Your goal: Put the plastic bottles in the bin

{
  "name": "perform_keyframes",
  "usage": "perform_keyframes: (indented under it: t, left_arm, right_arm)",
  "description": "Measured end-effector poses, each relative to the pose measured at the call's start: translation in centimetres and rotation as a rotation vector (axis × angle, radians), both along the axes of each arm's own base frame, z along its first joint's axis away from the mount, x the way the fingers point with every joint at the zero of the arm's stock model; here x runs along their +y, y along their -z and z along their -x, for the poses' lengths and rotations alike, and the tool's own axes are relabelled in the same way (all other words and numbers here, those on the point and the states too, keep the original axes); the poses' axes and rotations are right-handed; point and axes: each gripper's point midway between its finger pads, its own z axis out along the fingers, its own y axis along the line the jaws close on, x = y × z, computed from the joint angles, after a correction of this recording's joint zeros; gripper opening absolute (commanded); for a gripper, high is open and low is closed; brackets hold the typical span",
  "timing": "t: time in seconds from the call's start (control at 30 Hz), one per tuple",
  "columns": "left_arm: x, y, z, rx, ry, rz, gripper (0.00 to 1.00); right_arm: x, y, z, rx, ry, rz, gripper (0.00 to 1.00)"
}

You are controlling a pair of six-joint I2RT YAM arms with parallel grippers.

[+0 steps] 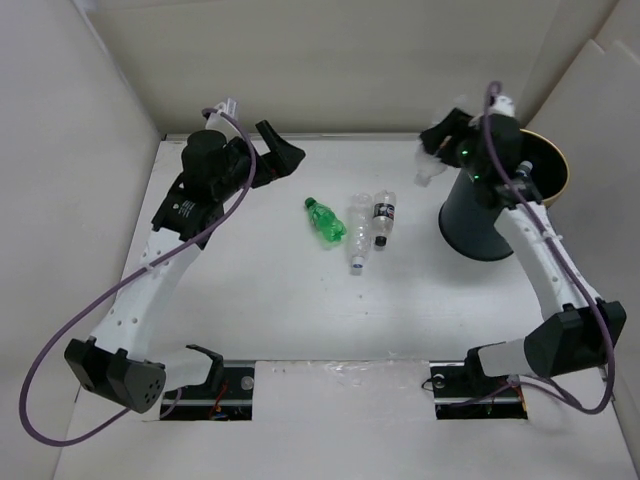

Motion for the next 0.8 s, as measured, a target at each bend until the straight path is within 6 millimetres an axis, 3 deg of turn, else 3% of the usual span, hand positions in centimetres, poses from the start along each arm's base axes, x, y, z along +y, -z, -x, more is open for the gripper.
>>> perform_keyframes:
  t: [0.07, 0.13, 0.27, 0.33, 0.37, 0.4, 0.6, 0.7, 0.8]
  left_arm:
    - [-0.1, 1.4, -0.1, 0.020, 0.004, -0.016, 1.00]
    - [-0.3, 2.9, -0.1, 0.047, 0.016, -0.035, 1.00]
    - [-1.1, 5.0, -0.7, 0.087, 0.046, -0.051, 1.00]
    - [-1.4, 6.0, -1.0, 0.103, 0.056, -0.057, 1.00]
    - [-1.5, 6.5, -1.1, 0.111, 0.061, -0.059, 1.00]
    - [-1.7, 7.0, -1.2, 0.118, 0.069, -0.060, 1.00]
    - [-2.4, 9.9, -2.1, 0.184, 0.084, -0.073, 1.00]
    - [-2.6, 12.0, -2.7, 0.239, 0.079, -0.083, 1.00]
    - [-2.9, 14.0, -3.1, 0.299, 0.071, -0.092, 1.00]
  right_arm:
    - [-6.4, -1.2, -0.8, -0.010, 0.180, 0.000, 0.00]
    - [-10.9, -2.0, -0.8, -0.013, 0.301, -0.004, 0.00]
    - [-18.2, -2.1, -0.5, 0.002, 0.486, -0.027, 0.02]
    - [-21.2, -1.6, 0.0, 0.028, 0.576, -0.033, 0.15]
    - [-22.1, -1.3, 0.1, 0.041, 0.608, -0.032, 0.38]
    - [-23.0, -1.0, 0.2, 0.053, 0.640, -0.031, 0.81]
    - [-25.1, 1.3, 0.3, 0.129, 0.755, -0.022, 1.00]
    - [-25.6, 2.3, 0.8, 0.174, 0.819, -0.003, 1.00]
    - [-26.0, 1.8, 1.6, 0.189, 0.885, 0.019, 1.00]
